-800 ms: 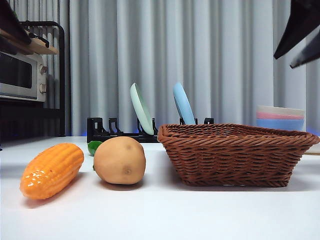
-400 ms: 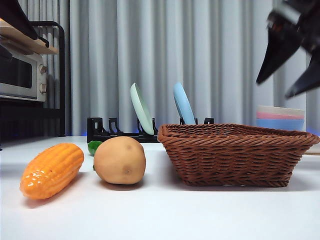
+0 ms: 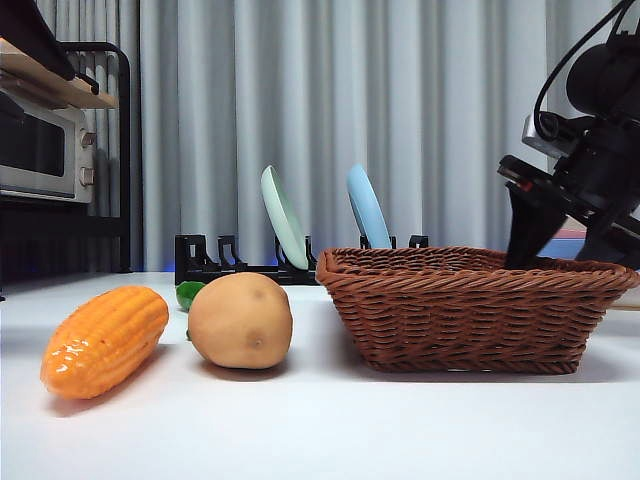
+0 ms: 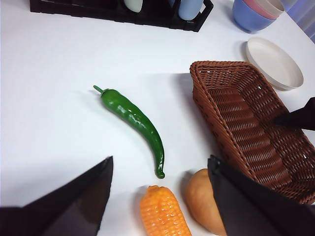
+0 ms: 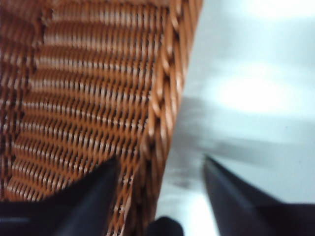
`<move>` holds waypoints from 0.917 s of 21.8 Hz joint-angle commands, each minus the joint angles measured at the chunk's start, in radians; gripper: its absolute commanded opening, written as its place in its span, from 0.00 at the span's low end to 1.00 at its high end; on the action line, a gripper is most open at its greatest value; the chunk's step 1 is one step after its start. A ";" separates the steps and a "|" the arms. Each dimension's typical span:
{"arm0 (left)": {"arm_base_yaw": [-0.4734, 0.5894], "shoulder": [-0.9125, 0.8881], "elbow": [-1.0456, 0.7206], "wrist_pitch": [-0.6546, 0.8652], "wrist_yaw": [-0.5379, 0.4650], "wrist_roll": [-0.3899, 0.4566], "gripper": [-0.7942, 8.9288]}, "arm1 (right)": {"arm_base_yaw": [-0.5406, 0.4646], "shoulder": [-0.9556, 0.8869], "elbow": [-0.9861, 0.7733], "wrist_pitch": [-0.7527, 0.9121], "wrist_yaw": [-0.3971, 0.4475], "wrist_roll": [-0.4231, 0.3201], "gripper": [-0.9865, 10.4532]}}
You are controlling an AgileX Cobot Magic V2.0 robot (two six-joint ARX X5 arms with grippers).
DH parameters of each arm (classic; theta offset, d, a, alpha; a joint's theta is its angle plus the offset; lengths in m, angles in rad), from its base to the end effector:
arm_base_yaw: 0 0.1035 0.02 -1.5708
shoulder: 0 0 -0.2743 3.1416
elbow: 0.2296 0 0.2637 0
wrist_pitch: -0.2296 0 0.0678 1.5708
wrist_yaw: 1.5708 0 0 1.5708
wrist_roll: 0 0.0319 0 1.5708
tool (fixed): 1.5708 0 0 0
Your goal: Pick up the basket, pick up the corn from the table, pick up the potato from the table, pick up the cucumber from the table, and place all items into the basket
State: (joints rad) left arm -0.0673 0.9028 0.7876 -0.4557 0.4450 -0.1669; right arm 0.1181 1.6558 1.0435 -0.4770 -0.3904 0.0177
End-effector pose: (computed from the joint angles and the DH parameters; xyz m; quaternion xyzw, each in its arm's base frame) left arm 0.1920 -0.0267 0.2967 -0.1300 0.2959 -0.2192 0.9206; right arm 0.3292 0.0513 0.1921 0.0776 0.5152 0.2106 0.8272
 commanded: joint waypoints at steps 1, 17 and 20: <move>0.001 0.000 0.002 -0.009 0.001 0.010 0.41 | 0.000 0.001 0.006 0.013 -0.004 -0.007 0.07; -0.221 0.638 0.302 0.055 -0.212 -0.122 0.53 | -0.009 -0.283 0.046 -0.010 -0.004 0.087 0.07; -0.261 0.798 0.456 -0.026 -0.280 -0.122 0.53 | -0.009 -0.379 0.046 -0.019 -0.003 0.098 0.07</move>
State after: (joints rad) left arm -0.3260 1.6802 1.2392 -0.4778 0.1696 -0.2821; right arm 0.1093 1.2804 1.0790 -0.5079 -0.3843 0.0944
